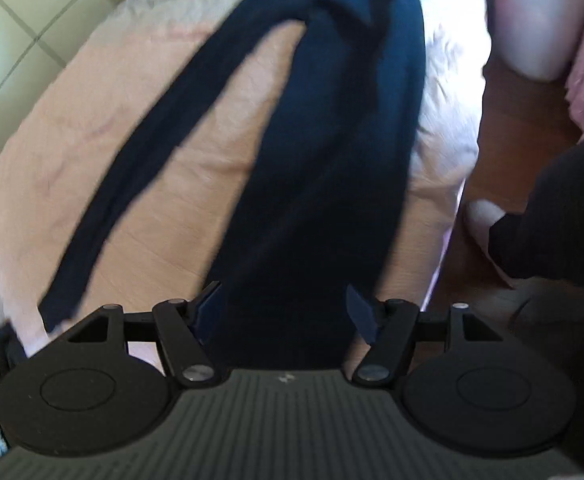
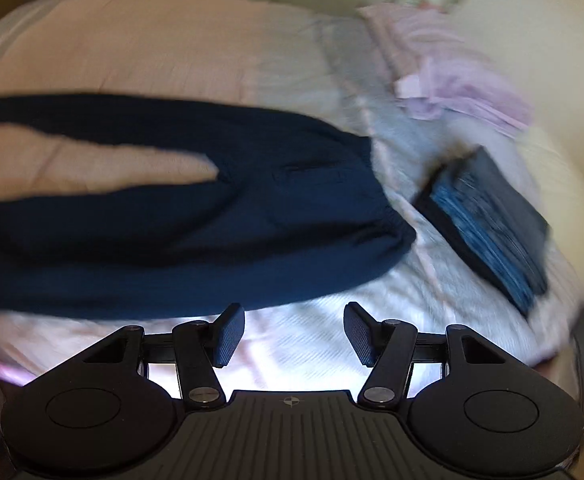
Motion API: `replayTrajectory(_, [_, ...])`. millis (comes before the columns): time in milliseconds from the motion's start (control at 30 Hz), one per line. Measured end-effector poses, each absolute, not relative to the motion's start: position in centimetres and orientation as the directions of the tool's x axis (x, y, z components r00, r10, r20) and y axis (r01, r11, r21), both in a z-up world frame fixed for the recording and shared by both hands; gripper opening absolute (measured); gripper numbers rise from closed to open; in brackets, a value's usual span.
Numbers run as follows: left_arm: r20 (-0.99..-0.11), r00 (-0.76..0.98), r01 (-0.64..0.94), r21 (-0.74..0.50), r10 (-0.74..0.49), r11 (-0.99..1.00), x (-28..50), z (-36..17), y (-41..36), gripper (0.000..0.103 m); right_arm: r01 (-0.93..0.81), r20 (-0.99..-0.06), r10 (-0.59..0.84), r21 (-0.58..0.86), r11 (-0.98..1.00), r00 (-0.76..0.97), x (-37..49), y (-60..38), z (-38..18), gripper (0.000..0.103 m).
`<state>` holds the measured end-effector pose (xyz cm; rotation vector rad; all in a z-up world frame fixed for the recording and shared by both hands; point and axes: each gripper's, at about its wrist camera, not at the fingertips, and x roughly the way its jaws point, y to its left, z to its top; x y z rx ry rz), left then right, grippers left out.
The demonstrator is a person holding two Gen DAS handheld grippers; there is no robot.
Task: Fold clothes
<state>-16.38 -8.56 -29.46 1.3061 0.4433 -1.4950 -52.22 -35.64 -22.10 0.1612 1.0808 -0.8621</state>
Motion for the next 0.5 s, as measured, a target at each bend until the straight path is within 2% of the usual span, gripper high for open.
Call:
replayTrajectory(100, [-0.891,0.190,0.860,0.353,-0.412,-0.367,-19.8,-31.5,-8.7,0.063,0.583,-0.860,-0.466,-0.274,0.765,0.207,-53.0,-39.7,-24.5,0.059])
replayTrajectory(267, [-0.820,0.380,0.741,0.547,-0.428,-0.391,-23.2,-37.2,-9.3,0.060,0.532,-0.866,-0.444,-0.270,0.803,0.230,-54.4,-44.0,-26.9,0.059])
replayTrajectory(467, [-0.747,0.491,0.722,0.637,-0.447,-0.272,-20.7,-38.3,-9.8,0.035,0.486,-0.867,-0.448,-0.301,0.821,0.219,-55.5,-45.8,-28.9,0.059])
replayTrajectory(500, [-0.743,0.492,0.719,0.641,-0.454,-0.270,-20.0,-38.0,-9.6,0.023,0.465,-0.866,-0.451,-0.315,0.827,0.216,-55.6,-45.8,-29.1,0.059])
